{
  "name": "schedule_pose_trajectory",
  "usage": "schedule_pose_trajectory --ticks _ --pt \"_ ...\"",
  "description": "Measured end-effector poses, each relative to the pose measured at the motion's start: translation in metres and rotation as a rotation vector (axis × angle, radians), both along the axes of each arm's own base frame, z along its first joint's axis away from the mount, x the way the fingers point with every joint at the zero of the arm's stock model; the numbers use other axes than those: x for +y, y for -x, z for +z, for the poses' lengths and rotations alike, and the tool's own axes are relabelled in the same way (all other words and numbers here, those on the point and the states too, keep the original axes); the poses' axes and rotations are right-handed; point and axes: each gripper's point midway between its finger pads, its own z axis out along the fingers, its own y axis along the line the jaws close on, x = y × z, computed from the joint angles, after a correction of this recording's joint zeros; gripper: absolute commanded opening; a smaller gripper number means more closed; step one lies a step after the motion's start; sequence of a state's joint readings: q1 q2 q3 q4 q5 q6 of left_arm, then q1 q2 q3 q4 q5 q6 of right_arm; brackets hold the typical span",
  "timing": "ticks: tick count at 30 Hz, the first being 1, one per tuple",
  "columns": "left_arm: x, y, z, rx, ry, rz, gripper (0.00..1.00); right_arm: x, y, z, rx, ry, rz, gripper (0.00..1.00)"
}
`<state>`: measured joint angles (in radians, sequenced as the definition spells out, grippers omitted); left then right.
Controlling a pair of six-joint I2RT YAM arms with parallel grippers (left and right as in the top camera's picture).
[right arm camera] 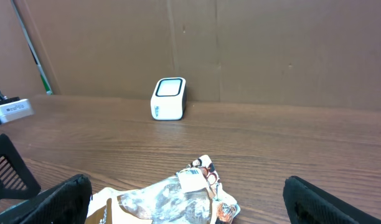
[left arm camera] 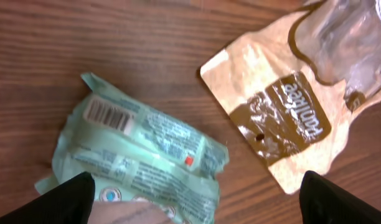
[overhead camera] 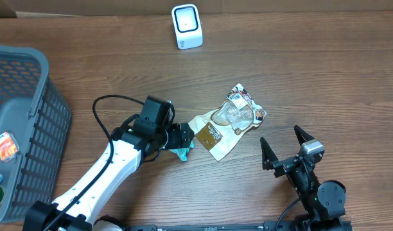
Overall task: Scan the item barcode
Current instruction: 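Carry the green wipes pack out and set it beside the snack bag, then move the left gripper back over the basket and lower into it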
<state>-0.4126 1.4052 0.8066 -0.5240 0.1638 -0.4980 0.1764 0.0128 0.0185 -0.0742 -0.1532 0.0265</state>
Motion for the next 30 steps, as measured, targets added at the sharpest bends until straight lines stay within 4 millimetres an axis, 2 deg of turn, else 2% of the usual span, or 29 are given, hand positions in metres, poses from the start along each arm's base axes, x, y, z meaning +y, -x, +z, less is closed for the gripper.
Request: schedule_pose_trajectory --ticks 6,9,11,14,18,19,20,21,24,27,30 --pt "0.008 0.003 0.001 0.017 -0.042 -0.010 0.81 0.000 0.000 0.000 0.000 0.000 0.000 1.00" --pt "0.014 0.005 0.018 0.058 -0.065 0.001 0.81 0.000 0.000 0.000 0.000 0.000 0.000 1.00" --pt "0.017 0.001 0.042 0.068 -0.076 0.004 0.82 0.000 0.000 0.000 0.001 0.000 0.000 1.00" --pt "0.017 -0.015 0.100 0.009 -0.067 -0.002 0.85 0.000 0.000 0.000 0.001 0.001 0.000 1.00" --pt "0.022 -0.030 0.184 -0.120 -0.043 -0.007 0.93 0.000 0.000 0.000 0.001 0.000 0.000 1.00" --pt "0.025 -0.032 0.198 -0.144 -0.039 -0.003 0.94 0.000 0.000 0.000 0.001 0.000 0.000 1.00" --pt "0.032 -0.035 0.226 -0.201 -0.030 0.011 0.96 0.000 0.000 0.000 0.000 0.000 0.000 1.00" --pt "0.040 -0.036 0.245 -0.233 -0.028 0.028 0.97 0.000 0.000 0.000 0.000 0.001 0.000 1.00" --pt "0.076 -0.036 0.286 -0.307 -0.039 0.121 1.00 0.000 0.000 0.000 0.000 0.000 0.000 1.00" --pt "0.122 -0.027 0.303 -0.307 -0.067 0.254 1.00 0.000 0.000 0.000 0.000 0.000 0.000 1.00" --pt "0.169 -0.015 0.301 -0.260 -0.100 0.406 1.00 0.000 0.000 0.000 0.000 0.000 0.000 1.00"
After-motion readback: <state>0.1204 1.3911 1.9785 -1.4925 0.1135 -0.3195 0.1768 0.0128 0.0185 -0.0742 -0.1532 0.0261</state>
